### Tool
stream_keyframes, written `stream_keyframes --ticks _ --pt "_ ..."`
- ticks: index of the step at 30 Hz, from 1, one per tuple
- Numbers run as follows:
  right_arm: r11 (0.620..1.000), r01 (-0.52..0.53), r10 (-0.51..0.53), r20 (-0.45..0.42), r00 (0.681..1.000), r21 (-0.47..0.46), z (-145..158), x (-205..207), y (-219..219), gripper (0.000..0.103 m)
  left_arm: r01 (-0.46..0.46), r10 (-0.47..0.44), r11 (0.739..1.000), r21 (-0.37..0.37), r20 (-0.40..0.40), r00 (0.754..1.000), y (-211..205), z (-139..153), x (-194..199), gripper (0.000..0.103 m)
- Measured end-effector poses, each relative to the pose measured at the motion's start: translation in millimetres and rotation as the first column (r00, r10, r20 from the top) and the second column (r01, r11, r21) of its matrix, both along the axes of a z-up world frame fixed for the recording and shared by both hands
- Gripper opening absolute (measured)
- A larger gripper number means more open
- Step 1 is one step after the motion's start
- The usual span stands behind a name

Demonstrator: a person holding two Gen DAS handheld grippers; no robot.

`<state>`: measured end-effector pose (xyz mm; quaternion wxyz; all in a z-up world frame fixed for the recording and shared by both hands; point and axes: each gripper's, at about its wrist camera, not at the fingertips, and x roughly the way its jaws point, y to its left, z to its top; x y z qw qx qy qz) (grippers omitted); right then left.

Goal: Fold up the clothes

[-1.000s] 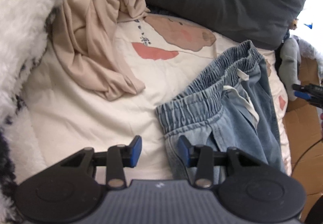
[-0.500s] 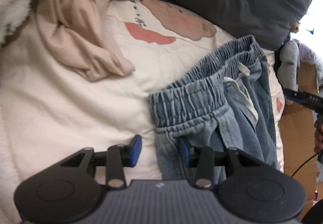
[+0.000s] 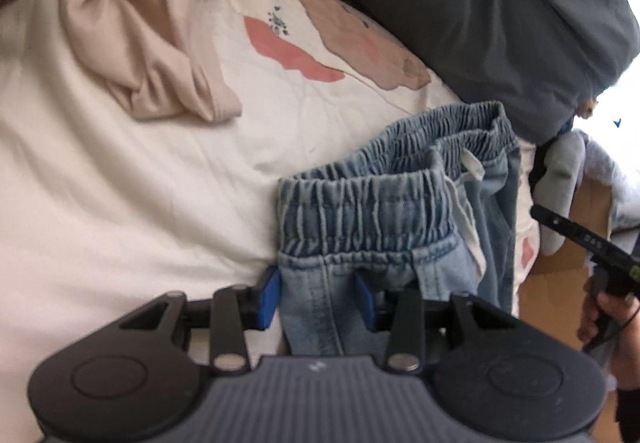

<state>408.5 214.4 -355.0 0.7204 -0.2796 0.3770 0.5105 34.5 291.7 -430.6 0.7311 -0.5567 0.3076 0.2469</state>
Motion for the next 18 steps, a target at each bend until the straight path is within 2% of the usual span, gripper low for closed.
stream_keyframes --ticks 3,4,7,9,14,18 --pt "1.0 -0.026 0.026 0.021 0.999 -0.006 -2 3 10 0.049 -0.009 0.009 1.0 0.012 -0.004 1.0 -3 3 -2 0.021" --pt "0.999 -0.041 0.041 0.027 0.999 -0.008 -1 4 14 0.049 -0.037 0.038 0.999 0.026 -0.016 0.999 -4 4 -4 0.017" --pt "0.996 -0.082 0.083 0.038 0.996 -0.015 1 8 27 0.049 -0.074 0.077 0.995 0.07 -0.04 0.996 -5 12 -16 0.012" --pt "0.994 -0.107 0.108 0.04 0.993 -0.027 2 11 36 0.049 -0.096 0.098 0.993 0.071 -0.03 0.995 -5 16 -25 0.01" --pt "0.975 -0.204 0.21 0.052 0.976 -0.091 -1 12 59 0.049 -0.098 0.106 0.987 0.127 -0.058 0.993 -6 29 -33 0.009" --pt "0.959 -0.26 0.264 0.027 0.964 -0.116 -3 11 77 0.048 -0.119 0.136 0.978 0.169 -0.094 0.986 -4 37 -41 0.007"
